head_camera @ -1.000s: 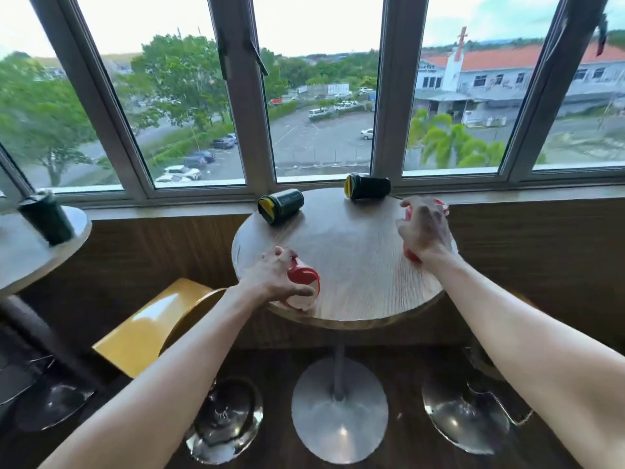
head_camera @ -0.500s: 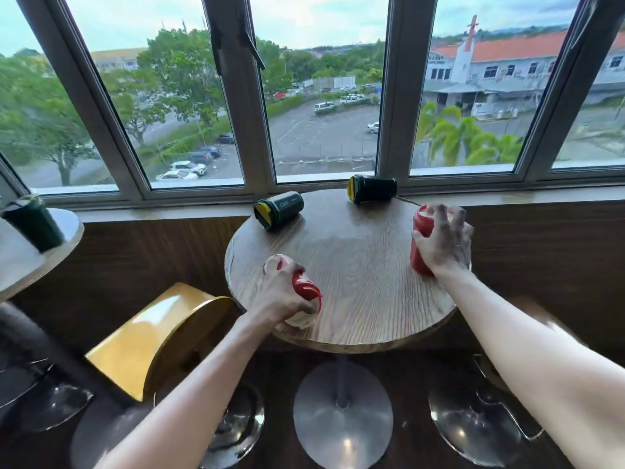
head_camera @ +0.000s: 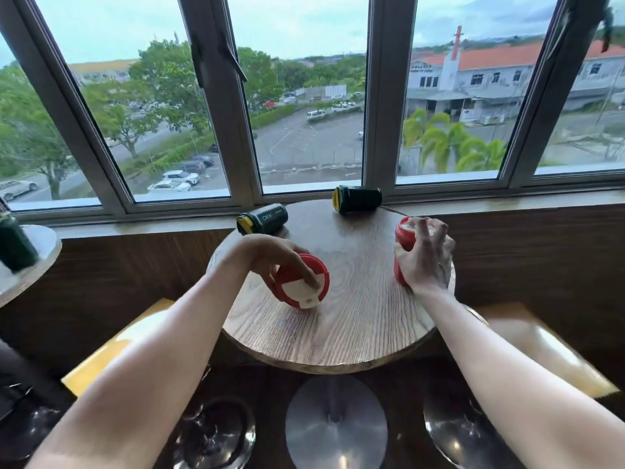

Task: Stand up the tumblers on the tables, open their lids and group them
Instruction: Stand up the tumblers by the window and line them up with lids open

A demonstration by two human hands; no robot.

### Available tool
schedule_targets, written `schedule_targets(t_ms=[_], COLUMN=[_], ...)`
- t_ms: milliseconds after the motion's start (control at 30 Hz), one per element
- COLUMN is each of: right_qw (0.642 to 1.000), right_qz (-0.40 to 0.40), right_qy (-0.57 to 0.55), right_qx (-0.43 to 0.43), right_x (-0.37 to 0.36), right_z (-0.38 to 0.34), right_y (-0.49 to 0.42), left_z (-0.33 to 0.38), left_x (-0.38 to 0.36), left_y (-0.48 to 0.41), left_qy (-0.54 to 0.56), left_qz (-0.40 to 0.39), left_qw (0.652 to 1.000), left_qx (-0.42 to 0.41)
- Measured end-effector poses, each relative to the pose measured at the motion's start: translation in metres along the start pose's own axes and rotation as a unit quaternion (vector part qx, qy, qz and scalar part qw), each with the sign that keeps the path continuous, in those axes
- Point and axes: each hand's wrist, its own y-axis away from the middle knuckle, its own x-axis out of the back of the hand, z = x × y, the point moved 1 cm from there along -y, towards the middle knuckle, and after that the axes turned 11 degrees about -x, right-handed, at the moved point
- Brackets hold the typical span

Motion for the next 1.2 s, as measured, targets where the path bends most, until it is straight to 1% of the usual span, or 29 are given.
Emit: schedule_targets(t_ms=[67,133,233,400,467,600,700,800,867,933,1000,1100,1200], right_qw=[1.0,1.0,1.0,0.999,0.999,0.999,0.997,0.991,0.984,0.975,0.96,0.927,0.906], right_qz=[0.001,0.005,0.01,0.021,0.024,0.025,0.027,0.023,-0.015,-0.071,-0.136,-0.235,-0.295], right_qy=[0.0,-0.004,-0.009,-0.019,-0.022,-0.02,-0.054,-0.127,-0.176,-0.208,-0.236,-0.271,-0.281], right_qx=[0.004,0.009,0.014,0.027,0.03,0.034,0.045,0.04,0.006,-0.026,-0.06,-0.107,-0.116], right_x=[-0.001,-0.001,-0.002,-0.003,-0.003,-0.003,-0.005,-0.003,-0.004,-0.005,-0.005,-0.005,-0.005], right_z=[0.0,0.001,0.002,0.003,0.004,0.006,0.012,0.023,0.035,0.047,0.055,0.065,0.068], right_y=[0.0,0.001,0.002,0.002,0.003,0.002,-0.001,-0.001,-0.001,-0.004,-0.01,-0.026,-0.037], left_z=[0.004,0.004,0.0,-0.019,-0.028,-0.035,-0.042,-0.065,-0.08,-0.09,-0.094,-0.093,-0.088], left_x=[0.011,0.021,0.028,0.021,0.016,0.004,-0.007,-0.012,-0.017,-0.023,-0.026,-0.025,-0.026], left_y=[-0.004,-0.008,-0.013,-0.023,-0.028,-0.033,-0.034,-0.038,-0.039,-0.041,-0.041,-0.039,-0.037], left_qy=[0.016,0.046,0.085,0.149,0.178,0.202,0.222,0.269,0.251,0.225,0.227,0.234,0.221], left_qz=[-0.019,-0.007,0.059,0.14,0.183,0.243,0.246,0.228,0.196,0.185,0.188,0.2,0.208], left_qw=[0.999,0.999,0.995,0.978,0.964,0.932,0.917,0.898,0.907,0.917,0.916,0.91,0.911], left_qx=[0.025,0.023,-0.012,-0.049,-0.078,-0.175,-0.224,-0.262,-0.276,-0.273,-0.273,-0.277,-0.28])
